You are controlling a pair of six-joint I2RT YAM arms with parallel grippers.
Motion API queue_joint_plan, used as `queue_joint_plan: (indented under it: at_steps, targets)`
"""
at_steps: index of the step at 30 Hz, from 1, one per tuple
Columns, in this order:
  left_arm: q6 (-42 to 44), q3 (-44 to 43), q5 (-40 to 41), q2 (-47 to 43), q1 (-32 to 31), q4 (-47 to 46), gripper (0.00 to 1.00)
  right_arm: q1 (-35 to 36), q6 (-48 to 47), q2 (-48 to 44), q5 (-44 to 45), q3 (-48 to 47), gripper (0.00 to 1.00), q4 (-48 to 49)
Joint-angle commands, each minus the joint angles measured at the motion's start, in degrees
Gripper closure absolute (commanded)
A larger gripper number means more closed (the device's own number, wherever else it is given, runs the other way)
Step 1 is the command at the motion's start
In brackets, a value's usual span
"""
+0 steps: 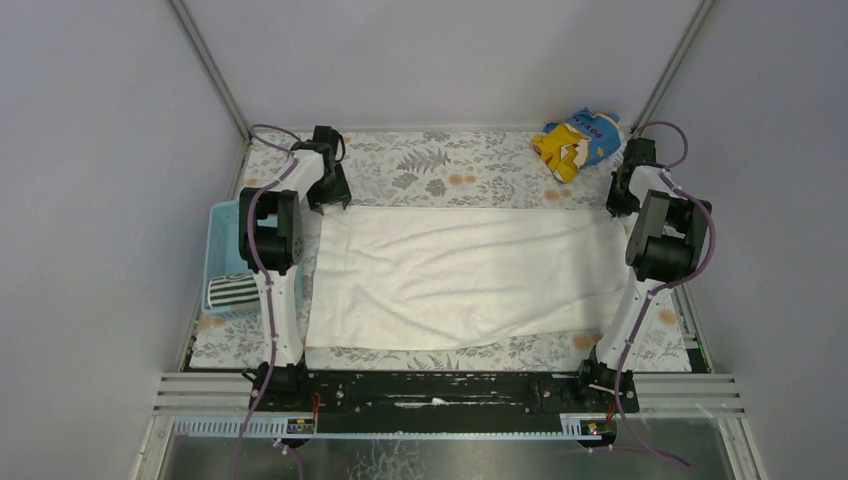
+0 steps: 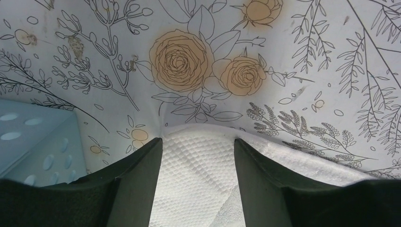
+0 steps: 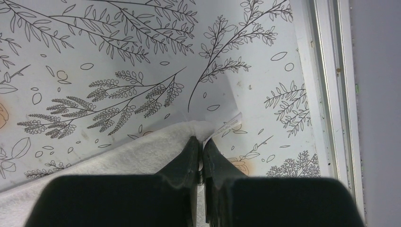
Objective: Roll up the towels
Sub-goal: Flatten out the towel at the center of the board.
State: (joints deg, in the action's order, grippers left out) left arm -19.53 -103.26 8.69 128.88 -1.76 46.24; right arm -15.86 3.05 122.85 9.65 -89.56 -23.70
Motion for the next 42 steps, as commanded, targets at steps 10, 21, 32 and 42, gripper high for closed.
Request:
queue_joint_plan:
  at_steps: [10, 21, 32, 42]
  targets:
    - [2.96, 1.68, -5.42, -2.45, 2.42, -1.8, 0.42, -1.09, -1.54, 5.3, 6.43, -2.73, 0.93, -0.74]
    - [3.57, 0.86, -10.42, -1.54, 3.43, -2.63, 0.41, -1.11, -1.87, 5.47, 5.02, -2.56, 0.93, -0.47]
    - [3.4, 0.31, -8.7, 3.75, 2.84, -0.53, 0.46, -1.12, -1.69, 5.01, 5.17, -1.8, 0.92, -0.11]
    - [3.48, -2.21, -7.94, 8.6, 1.83, 1.49, 0.67, -1.11, -1.43, 5.35, 4.53, -2.35, 0.92, 0.0]
